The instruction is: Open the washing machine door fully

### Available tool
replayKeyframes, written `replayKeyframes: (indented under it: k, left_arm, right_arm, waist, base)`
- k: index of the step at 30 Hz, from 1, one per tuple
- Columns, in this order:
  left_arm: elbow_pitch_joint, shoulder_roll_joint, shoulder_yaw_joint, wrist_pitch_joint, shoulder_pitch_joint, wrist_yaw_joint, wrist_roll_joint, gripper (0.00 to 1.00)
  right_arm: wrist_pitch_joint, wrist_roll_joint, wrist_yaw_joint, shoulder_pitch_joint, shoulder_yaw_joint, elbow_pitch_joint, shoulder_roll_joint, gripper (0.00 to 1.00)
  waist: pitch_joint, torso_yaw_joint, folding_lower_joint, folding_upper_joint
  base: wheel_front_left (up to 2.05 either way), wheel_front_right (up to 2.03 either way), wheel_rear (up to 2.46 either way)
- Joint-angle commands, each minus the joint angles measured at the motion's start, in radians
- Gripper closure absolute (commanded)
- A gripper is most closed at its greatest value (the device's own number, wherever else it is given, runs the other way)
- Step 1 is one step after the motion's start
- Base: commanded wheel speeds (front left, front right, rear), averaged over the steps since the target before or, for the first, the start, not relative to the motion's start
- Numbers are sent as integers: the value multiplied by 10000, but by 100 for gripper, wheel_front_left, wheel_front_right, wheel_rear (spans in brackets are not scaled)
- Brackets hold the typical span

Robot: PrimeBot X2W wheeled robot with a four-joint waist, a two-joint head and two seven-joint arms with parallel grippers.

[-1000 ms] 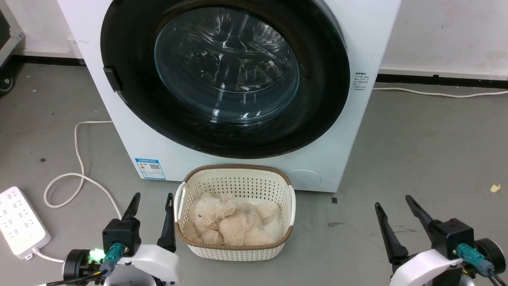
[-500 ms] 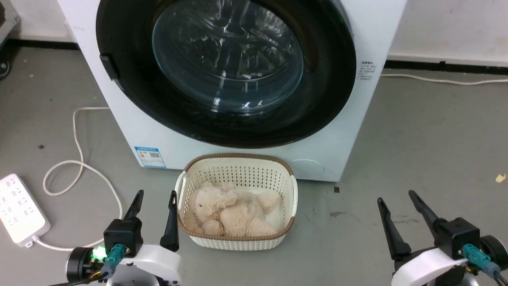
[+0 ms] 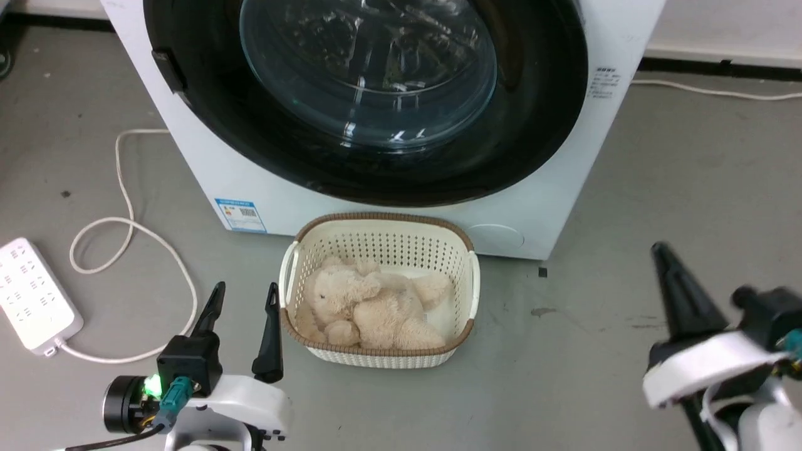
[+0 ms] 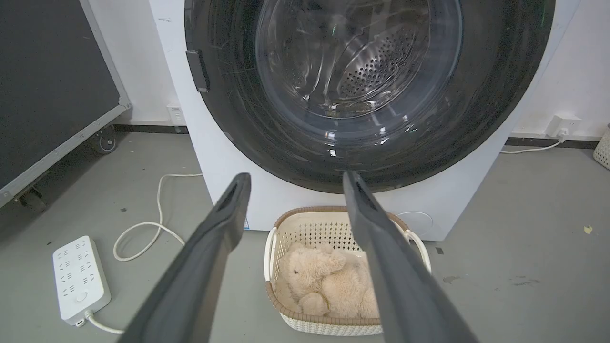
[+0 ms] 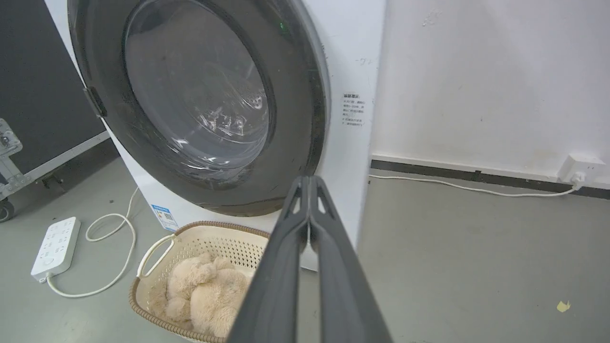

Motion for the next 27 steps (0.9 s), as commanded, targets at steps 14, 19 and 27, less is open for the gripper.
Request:
replayKeyframes:
  k: [14,19,27]
  left_arm:
    - [-138,7,-113,-387,-534,60,-193,0]
    - [-161,8,-161,-492,-647,47,-240,0]
    - [-232,9,-211,-658,-767,23,-317,0]
  right_arm:
    - [1721,2767,-5,-2164,-1334,411,219,100]
    - [2367,3524,-5,-3008,-1746,848,267,100]
    - [3379,4254,-6,-4764,-2584,1951,287,100]
  waist:
    - [756,289,-2,-1]
    - [1013,399,-2,-1]
    - [1476,600,-2,-1]
  base:
    - [0,0,0]
    - [0,0,0]
    - [0,0,0]
